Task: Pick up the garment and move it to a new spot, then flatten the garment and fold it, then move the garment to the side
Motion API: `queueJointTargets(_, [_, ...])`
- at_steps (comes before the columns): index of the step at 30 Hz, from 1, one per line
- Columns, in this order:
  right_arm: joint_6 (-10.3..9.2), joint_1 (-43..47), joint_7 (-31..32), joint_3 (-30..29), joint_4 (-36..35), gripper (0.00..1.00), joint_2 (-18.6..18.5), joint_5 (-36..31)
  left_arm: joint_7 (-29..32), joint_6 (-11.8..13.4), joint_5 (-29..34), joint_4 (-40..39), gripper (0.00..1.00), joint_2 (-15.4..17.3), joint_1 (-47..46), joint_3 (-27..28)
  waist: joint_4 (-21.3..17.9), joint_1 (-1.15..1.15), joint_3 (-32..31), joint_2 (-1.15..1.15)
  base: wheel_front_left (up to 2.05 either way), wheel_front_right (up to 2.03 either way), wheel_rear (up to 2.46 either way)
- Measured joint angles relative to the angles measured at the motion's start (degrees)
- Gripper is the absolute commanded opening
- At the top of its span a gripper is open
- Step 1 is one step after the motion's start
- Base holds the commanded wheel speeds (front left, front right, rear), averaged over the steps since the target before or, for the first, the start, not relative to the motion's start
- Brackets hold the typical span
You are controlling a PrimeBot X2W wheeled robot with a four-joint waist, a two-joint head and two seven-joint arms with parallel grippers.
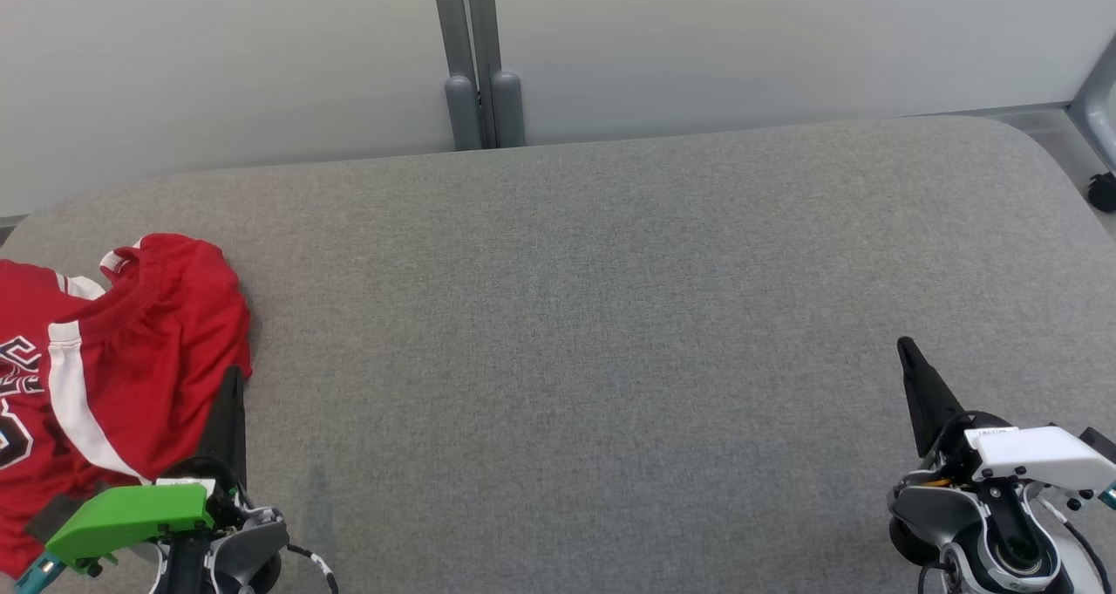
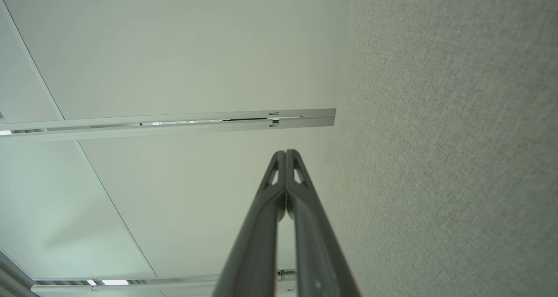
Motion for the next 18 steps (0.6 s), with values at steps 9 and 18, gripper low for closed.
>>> queueJointTargets(9, [0.0,0.0,0.0,0.0,0.0,0.0,0.0,0.0,0.0,0.0,0.0,0.0,0.0,0.0,0.0,0.0,0.0,0.0,0.0,0.0,0.0,0.0,0.0])
queueJointTargets(18, [0.0,0.0,0.0,0.0,0.0,0.0,0.0,0.0,0.0,0.0,0.0,0.0,0.0,0.0,0.0,0.0,0.0,0.0,0.0,0.0,0.0,0.0,0.0])
